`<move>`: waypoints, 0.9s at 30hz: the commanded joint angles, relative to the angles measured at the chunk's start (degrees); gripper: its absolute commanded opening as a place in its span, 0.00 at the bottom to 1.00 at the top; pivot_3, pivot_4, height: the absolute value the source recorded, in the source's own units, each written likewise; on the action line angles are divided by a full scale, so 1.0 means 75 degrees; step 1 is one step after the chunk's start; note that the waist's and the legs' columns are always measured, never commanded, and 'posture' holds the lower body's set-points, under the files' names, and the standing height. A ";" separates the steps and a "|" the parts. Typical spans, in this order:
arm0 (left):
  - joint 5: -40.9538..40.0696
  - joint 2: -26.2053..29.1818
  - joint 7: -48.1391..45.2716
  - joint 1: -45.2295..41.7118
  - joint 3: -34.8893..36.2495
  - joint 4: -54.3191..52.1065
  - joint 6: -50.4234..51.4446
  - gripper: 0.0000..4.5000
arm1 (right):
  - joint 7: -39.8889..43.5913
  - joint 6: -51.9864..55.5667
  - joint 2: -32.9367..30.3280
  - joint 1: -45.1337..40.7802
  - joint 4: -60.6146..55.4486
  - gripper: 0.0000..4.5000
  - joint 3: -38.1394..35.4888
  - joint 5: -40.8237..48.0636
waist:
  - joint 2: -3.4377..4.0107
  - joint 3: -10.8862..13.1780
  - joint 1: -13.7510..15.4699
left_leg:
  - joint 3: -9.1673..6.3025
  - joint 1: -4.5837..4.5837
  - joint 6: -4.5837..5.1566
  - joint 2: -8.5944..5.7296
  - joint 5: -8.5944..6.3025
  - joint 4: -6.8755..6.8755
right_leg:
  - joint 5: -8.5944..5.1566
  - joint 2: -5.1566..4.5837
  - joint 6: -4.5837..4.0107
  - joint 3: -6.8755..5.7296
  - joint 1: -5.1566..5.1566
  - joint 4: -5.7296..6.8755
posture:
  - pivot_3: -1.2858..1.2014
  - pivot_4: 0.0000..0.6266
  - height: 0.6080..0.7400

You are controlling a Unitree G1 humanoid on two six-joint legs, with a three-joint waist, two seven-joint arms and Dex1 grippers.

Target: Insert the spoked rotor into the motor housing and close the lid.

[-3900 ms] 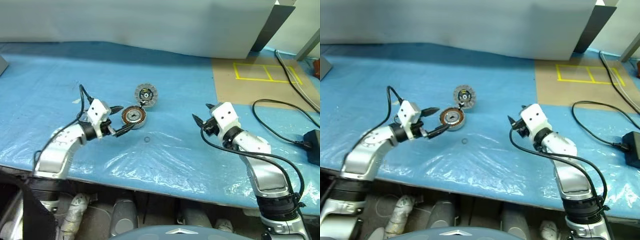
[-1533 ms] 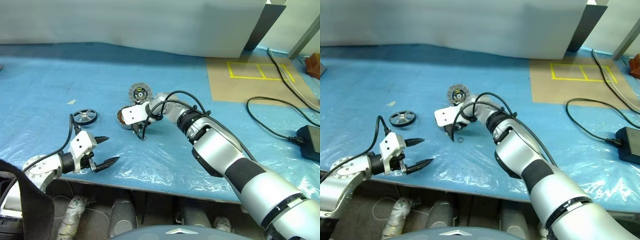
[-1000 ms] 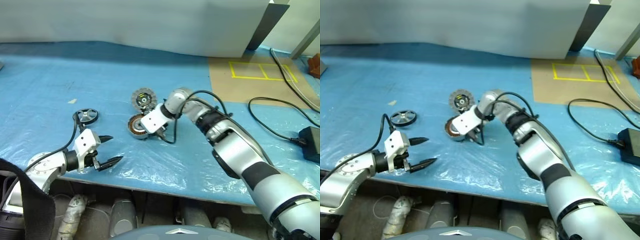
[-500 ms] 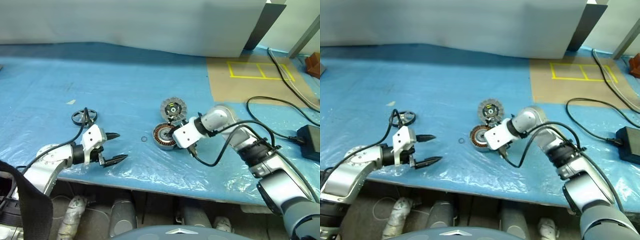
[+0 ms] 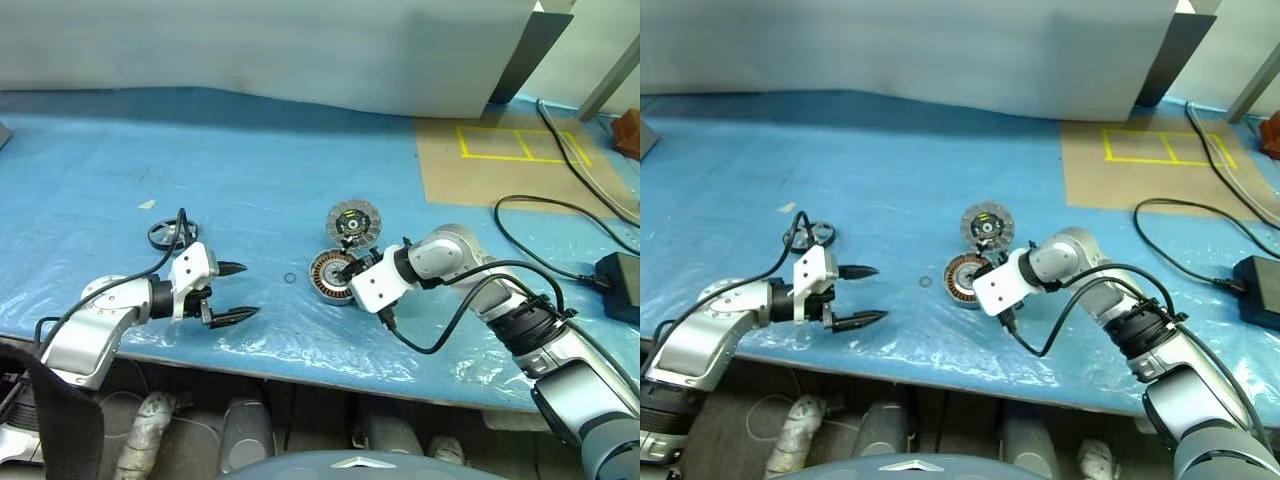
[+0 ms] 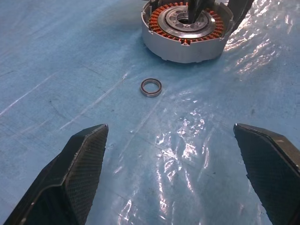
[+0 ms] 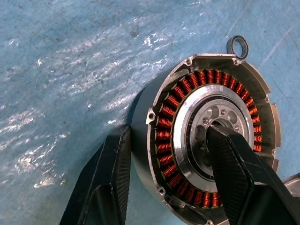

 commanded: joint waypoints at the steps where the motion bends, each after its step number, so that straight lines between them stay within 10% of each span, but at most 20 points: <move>1: -0.0067 -0.0054 -0.0013 -0.0035 0.0032 -0.0149 -0.0081 1.00 | 0.0093 -0.0162 -0.0143 0.0049 0.0000 0.54 0.0115 0.0002 | 0.0000 0.0000 -0.0001 | 0.0000 0.0000 0.0000 0.0000 0.0000 0.0000 | 0.0000 0.0000 0.0000 0.0000 0.0000 0.0000 | 0.52 0.24 1.00; 8: -0.0018 -0.0123 0.0009 0.0058 -0.0025 -0.0143 -0.0116 1.00 | 0.0414 0.0112 -0.0355 0.0156 -0.0387 1.00 0.0028 0.0283 | 0.0000 0.0000 -0.0008 | 0.0000 0.0000 0.0000 0.0001 0.0000 -0.0001 | 0.0000 0.0000 0.0000 0.0000 0.0000 0.0000 | 0.52 0.24 1.00; 17: -0.0114 -0.0259 -0.0055 0.0051 -0.0024 -0.0090 -0.0185 1.00 | 0.0653 0.1658 -0.0892 0.0550 -0.1976 1.00 -0.1035 0.1779 | 0.0002 0.0002 0.0021 | 0.0001 -0.0002 0.0001 0.0000 0.0000 -0.0011 | -0.0001 -0.0001 0.0002 0.0001 -0.0003 -0.0011 | 0.52 0.24 1.00; 27: 0.0361 -0.1384 0.1014 -0.0398 -0.0642 0.0287 0.0163 1.00 | -0.1723 0.5577 -0.0325 0.2396 -0.3543 1.00 -0.3759 0.3537 | 0.0003 0.0002 0.0159 | 0.0003 0.0010 0.0000 -0.0003 0.0000 -0.0035 | -0.0002 -0.0003 0.0003 0.0003 0.0007 -0.0033 | 0.52 0.24 1.00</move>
